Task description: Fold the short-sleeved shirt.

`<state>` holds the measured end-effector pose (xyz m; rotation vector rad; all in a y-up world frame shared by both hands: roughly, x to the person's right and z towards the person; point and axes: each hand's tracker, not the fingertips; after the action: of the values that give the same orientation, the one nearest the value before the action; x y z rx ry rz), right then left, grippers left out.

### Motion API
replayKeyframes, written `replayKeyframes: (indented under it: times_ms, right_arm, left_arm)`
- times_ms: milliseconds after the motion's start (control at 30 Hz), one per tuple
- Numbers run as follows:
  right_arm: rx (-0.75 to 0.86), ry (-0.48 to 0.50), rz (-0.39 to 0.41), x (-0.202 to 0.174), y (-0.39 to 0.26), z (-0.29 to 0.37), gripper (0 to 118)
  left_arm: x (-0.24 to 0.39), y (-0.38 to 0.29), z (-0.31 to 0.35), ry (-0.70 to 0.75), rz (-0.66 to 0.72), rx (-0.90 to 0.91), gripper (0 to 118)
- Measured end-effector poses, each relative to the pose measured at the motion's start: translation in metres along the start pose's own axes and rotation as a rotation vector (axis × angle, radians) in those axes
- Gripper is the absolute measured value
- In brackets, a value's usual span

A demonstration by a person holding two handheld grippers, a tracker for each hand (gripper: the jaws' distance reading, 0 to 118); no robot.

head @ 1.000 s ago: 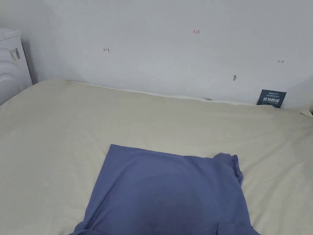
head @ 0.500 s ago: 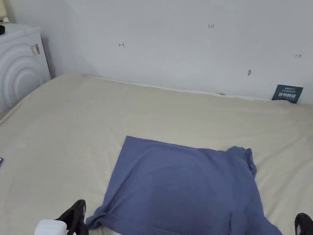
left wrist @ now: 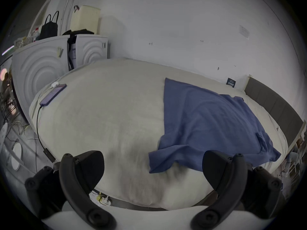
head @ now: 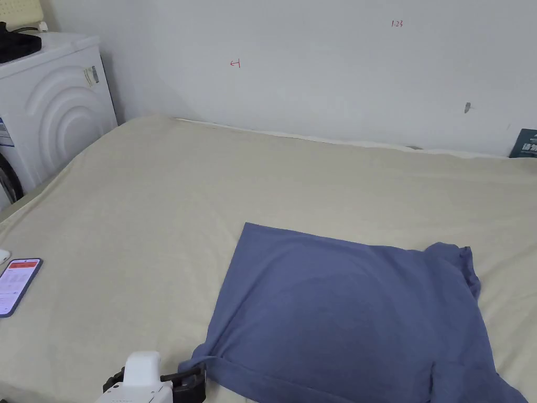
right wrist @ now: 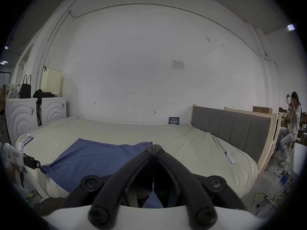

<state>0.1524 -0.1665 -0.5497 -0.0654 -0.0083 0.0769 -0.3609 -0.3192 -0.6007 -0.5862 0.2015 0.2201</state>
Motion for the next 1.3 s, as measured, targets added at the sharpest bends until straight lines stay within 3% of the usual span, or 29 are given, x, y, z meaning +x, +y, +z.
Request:
replayKeyframes:
  times_ms: [200, 233, 267, 300, 367, 500, 533, 600, 633, 767, 900, 933, 967, 1000, 1033, 1100, 1267, 1300]
  right_arm:
    - [-0.033, -0.031, -0.012, 0.011, -0.006, 0.000, 0]
    - [-0.040, -0.024, -0.038, 0.013, -0.006, 0.001, 0]
    - [-0.040, -0.024, -0.048, 0.015, -0.006, 0.002, 0]
    - [-0.039, -0.026, -0.042, 0.014, -0.007, 0.003, 0]
    - [-0.056, -0.040, 0.003, 0.014, -0.011, 0.004, 0]
    - [-0.103, -0.051, 0.045, 0.017, -0.027, -0.003, 4]
    - [-0.121, -0.045, 0.045, 0.020, -0.033, -0.006, 28]
    - [-0.234, -0.016, -0.001, 0.028, -0.050, -0.020, 100]
    - [-0.327, 0.006, -0.030, 0.031, -0.061, -0.031, 118]
    - [-0.450, -0.004, -0.058, 0.043, -0.107, -0.059, 118]
    - [-0.552, 0.047, -0.076, 0.046, -0.137, -0.083, 118]
    - [-0.553, 0.068, -0.085, 0.046, -0.148, -0.089, 112]
    - [-0.603, 0.077, -0.106, 0.046, -0.156, -0.094, 92]
    - [-0.650, 0.086, -0.122, 0.047, -0.162, -0.099, 92]
    - [-0.663, 0.111, -0.144, 0.048, -0.166, -0.101, 80]
    - [-0.705, 0.139, -0.147, 0.048, -0.172, -0.103, 6]
    - [-0.514, 0.085, -0.091, 0.042, -0.141, -0.081, 5]
    - [-0.484, 0.077, -0.065, 0.040, -0.133, -0.078, 5]
  left_arm:
    - [0.001, -0.010, -0.025, -0.064, -0.089, -0.090, 112]
    - [0.003, -0.013, -0.029, -0.047, -0.098, -0.102, 85]
    - [0.001, -0.009, -0.027, -0.048, -0.090, -0.099, 27]
    - [0.003, -0.011, -0.026, -0.043, -0.094, -0.095, 5]
    - [0.005, -0.014, -0.019, -0.100, -0.042, -0.071, 5]
    - [0.003, -0.015, -0.010, -0.061, -0.050, -0.042, 5]
    - [0.002, -0.014, -0.008, -0.069, -0.014, -0.033, 5]
    - [0.001, -0.016, -0.003, -0.065, -0.005, -0.017, 5]
    - [0.001, -0.017, 0.000, -0.059, -0.008, -0.013, 5]
    - [0.002, -0.013, 0.008, -0.058, -0.008, 0.023, 5]
    - [0.009, -0.008, 0.008, -0.053, -0.034, 0.016, 5]
    - [0.011, -0.007, 0.008, -0.055, -0.026, 0.016, 5]
    - [0.011, -0.008, 0.009, -0.057, -0.017, 0.025, 5]
    - [0.010, -0.008, 0.010, -0.056, -0.011, 0.031, 5]
    - [0.009, -0.008, 0.011, -0.051, -0.009, 0.027, 5]
    - [0.011, -0.005, 0.012, -0.046, -0.014, 0.022, 5]
    - [0.015, -0.002, 0.022, -0.032, -0.052, 0.032, 5]
    - [0.015, -0.004, 0.024, -0.058, -0.001, 0.010, 5]
